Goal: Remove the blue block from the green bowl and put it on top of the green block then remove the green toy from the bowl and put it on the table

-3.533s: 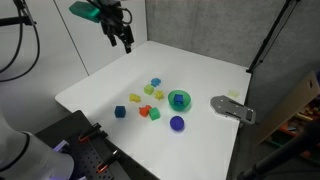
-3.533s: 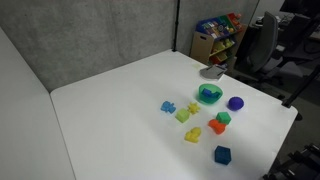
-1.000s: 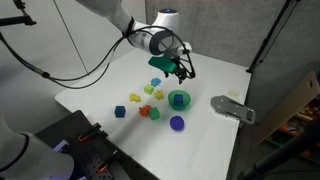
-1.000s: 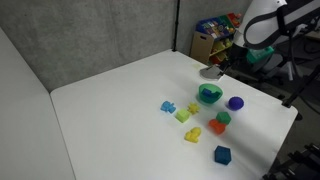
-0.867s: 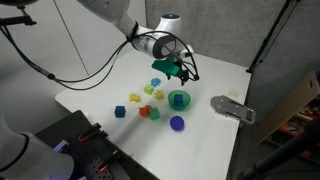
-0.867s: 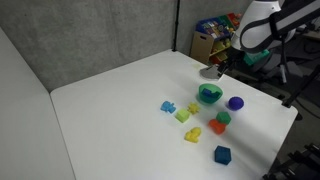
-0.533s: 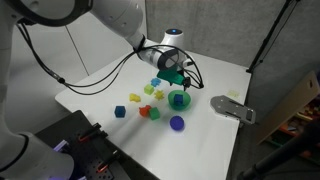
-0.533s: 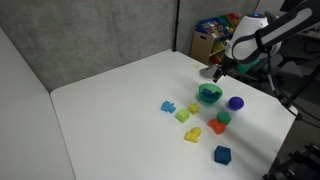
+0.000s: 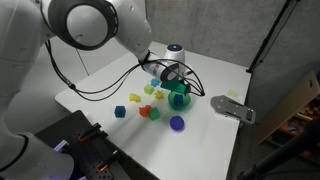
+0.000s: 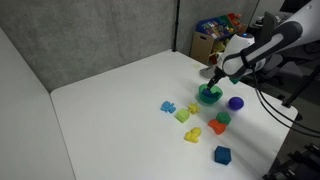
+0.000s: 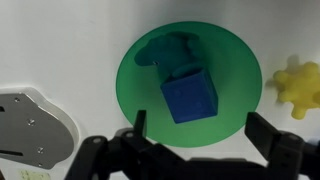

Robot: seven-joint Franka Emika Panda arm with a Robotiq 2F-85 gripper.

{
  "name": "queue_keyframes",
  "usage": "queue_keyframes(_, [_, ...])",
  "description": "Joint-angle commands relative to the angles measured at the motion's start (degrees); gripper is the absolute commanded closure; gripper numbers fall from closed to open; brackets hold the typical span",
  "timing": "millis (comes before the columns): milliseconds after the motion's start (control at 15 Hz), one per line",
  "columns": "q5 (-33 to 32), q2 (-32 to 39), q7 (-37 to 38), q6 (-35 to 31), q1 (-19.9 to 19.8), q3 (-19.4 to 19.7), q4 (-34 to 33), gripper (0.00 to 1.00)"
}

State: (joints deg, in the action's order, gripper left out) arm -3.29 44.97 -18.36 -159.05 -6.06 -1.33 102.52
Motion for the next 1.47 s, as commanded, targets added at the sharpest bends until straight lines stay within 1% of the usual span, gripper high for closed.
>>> queue_keyframes(0, [-1.34,4.64,-3.24,-0.29,-2.46,-2.20,-5.37,0.00])
queue_keyframes(467, [-1.01,10.89,-7.45,0.07,-5.72,-5.40,-11.36,0.00])
queue_keyframes(733, [-0.92,13.34,-9.29,-0.29,-6.95,-7.03,-13.30,0.00])
queue_keyframes(800, [-0.64,13.78,-10.09,-0.31,-7.66,-8.04,-13.60,0.00])
queue_keyframes(1000, [-0.61,14.88,-10.82,-0.09,-8.06,-9.20,-14.52,0.00])
queue_keyframes(1067, [-0.73,14.98,-10.73,0.04,-7.94,-9.21,-14.64,0.25])
queue_keyframes(1133, [-0.78,14.99,-10.63,0.32,-7.84,-9.19,-14.73,0.27])
queue_keyframes(1200, [-0.92,14.68,-10.24,0.44,-7.55,-8.79,-14.57,0.34])
queue_keyframes(1333, [-0.87,14.14,-9.91,1.19,-7.52,-8.57,-14.43,0.53])
queue_keyframes(1400, [-0.88,13.74,-9.31,1.59,-7.22,-8.08,-14.35,0.59])
